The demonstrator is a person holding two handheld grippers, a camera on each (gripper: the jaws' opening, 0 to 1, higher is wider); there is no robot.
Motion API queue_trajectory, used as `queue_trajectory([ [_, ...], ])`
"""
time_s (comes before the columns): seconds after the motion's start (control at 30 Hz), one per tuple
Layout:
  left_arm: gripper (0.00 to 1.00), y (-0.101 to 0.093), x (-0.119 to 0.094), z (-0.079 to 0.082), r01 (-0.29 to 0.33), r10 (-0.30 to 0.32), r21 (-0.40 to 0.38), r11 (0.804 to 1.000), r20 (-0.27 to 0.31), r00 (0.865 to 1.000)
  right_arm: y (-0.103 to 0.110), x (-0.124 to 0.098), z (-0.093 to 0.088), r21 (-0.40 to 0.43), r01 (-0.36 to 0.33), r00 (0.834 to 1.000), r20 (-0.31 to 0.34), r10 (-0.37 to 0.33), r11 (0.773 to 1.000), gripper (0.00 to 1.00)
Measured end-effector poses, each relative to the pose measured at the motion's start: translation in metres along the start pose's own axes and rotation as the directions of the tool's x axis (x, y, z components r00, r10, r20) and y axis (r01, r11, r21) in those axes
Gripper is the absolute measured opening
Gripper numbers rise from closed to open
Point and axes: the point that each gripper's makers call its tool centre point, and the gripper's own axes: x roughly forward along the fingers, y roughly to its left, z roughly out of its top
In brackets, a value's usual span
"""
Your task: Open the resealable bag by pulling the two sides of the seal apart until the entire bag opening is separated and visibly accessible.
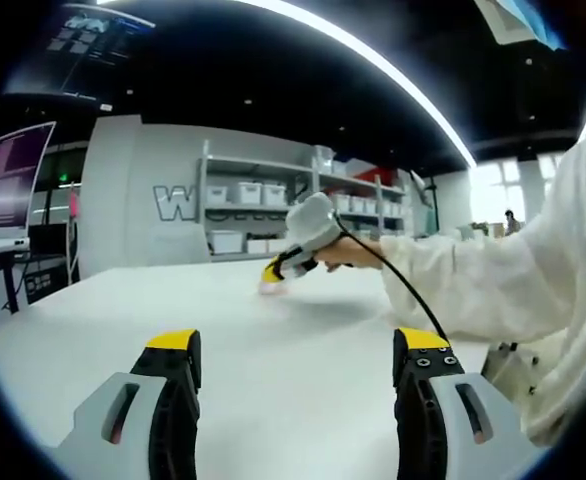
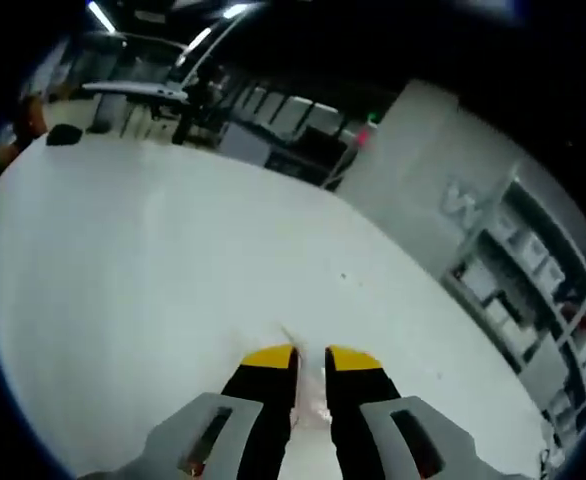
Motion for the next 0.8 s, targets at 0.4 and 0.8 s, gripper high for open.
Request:
queue_trajectory([
  [0.4,0.78,-0.001,0.001,0.0,0.002,-0.002,0.004,1.0,-0.001,1.0,-0.005,-0.002,0.007,0.036,0.018,0.996,0.09,-0.021,0.999,0.27],
  [0.8,0.78,-0.002,0.001,0.002,0.004,-0.004,0.012,1.0,-0.002,1.0,-0.01,-0.003,0.012,0.07,0.031,0.983,0.181,-0.043,0.997,0.47],
])
